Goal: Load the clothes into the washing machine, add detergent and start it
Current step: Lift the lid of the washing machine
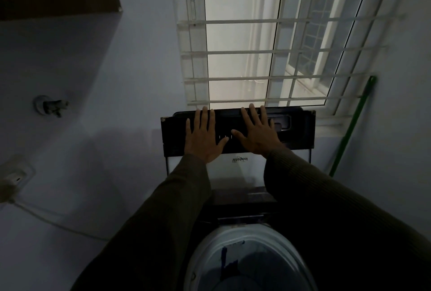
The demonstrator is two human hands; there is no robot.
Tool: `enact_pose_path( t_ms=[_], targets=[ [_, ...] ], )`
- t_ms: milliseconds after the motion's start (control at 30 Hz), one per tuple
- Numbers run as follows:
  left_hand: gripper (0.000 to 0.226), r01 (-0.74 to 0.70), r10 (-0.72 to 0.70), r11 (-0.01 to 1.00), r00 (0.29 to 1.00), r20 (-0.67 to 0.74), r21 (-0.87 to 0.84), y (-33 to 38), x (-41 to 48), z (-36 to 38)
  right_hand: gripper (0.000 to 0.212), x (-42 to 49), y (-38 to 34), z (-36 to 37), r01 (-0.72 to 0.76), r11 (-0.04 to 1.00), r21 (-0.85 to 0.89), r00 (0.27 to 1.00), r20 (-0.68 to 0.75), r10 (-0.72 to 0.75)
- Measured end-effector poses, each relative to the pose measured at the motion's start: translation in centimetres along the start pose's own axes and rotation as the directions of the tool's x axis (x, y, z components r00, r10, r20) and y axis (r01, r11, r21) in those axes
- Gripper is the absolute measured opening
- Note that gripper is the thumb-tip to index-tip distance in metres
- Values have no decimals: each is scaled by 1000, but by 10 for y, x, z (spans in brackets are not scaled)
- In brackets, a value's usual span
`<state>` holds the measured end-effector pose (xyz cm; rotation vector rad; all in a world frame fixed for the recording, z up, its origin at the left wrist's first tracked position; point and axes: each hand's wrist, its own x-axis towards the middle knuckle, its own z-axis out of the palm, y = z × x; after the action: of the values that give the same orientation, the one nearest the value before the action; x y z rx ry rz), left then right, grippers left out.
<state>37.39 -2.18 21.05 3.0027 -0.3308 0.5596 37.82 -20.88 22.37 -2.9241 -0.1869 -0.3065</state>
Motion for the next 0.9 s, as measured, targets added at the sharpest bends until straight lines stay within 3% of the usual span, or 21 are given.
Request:
enact_pose_path(
  t_ms=[200, 367, 900],
  targets=[
    [83, 7, -7, 999, 1000, -9, 37, 3, -16, -4, 82, -22, -2, 5, 13, 1000, -14, 998, -58, -14],
    [81, -48, 52, 998, 994, -97, 37, 12, -59, 9, 81, -78, 5, 31, 36, 999, 36, 989, -142, -31],
    [69, -211, 227, 966, 968, 103, -148, 78, -246, 72, 84, -305, 11, 107, -248, 969, -9, 963, 110, 247]
  ],
)
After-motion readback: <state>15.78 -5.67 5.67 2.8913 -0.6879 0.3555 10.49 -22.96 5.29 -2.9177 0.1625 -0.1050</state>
